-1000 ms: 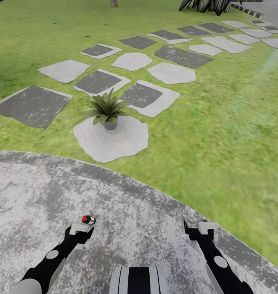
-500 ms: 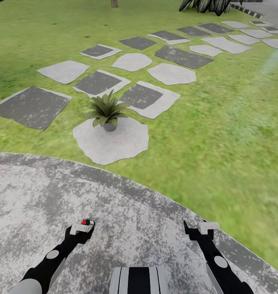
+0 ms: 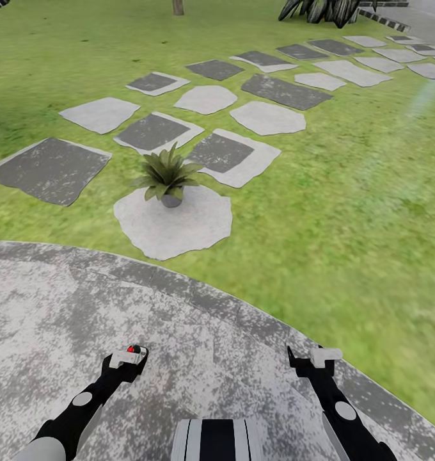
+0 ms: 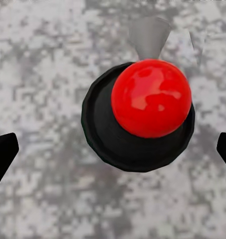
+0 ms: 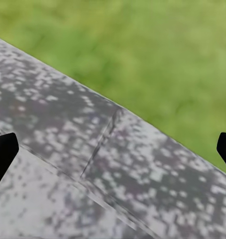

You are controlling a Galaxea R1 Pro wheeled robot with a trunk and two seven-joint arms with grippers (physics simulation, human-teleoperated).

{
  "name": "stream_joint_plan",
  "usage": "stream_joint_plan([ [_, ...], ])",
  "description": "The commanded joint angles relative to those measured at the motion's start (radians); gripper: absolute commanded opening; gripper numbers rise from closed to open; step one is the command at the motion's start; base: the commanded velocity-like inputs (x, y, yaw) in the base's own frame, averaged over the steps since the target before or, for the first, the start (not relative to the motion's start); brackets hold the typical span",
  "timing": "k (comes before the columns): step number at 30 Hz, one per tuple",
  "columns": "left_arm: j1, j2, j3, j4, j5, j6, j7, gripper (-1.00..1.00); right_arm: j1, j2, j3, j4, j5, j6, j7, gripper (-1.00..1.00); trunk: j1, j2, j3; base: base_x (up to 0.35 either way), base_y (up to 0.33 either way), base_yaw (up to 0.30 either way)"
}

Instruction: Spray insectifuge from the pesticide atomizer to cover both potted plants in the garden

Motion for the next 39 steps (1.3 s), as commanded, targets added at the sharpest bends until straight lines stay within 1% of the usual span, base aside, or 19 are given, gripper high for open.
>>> stream_joint_plan([
  [1, -0.001, -0.001, 0.009, 0.001, -0.010, -0.004, -0.006, 1.00, 0.000, 0.000, 0.000, 0.001, 0.000, -0.003, 0.000, 1.00, 0.000, 0.000, 0.000, 0.000, 0.000, -0.016],
  [15, -0.001, -0.001, 0.008, 0.001, -0.010, -0.004, -0.006, 1.00, 0.000, 0.000, 0.001, 0.000, 0.000, -0.003, 0.000, 1.00, 0.000, 0.000, 0.005, 0.000, 0.000, -0.023],
  [22, -0.001, -0.001, 0.007, 0.001, -0.010, -0.004, -0.006, 1.00, 0.000, 0.000, -0.001, 0.000, 0.001, -0.003, 0.000, 1.00, 0.000, 0.000, 0.008, 0.000, 0.000, -0.093],
  [39, -0.001, -0.001, 0.007, 0.001, -0.010, -0.007, -0.006, 1.00, 0.000, 0.000, 0.000, 0.001, 0.001, -0.003, 0.000, 1.00, 0.000, 0.000, 0.015, 0.000, 0.000, -0.005],
])
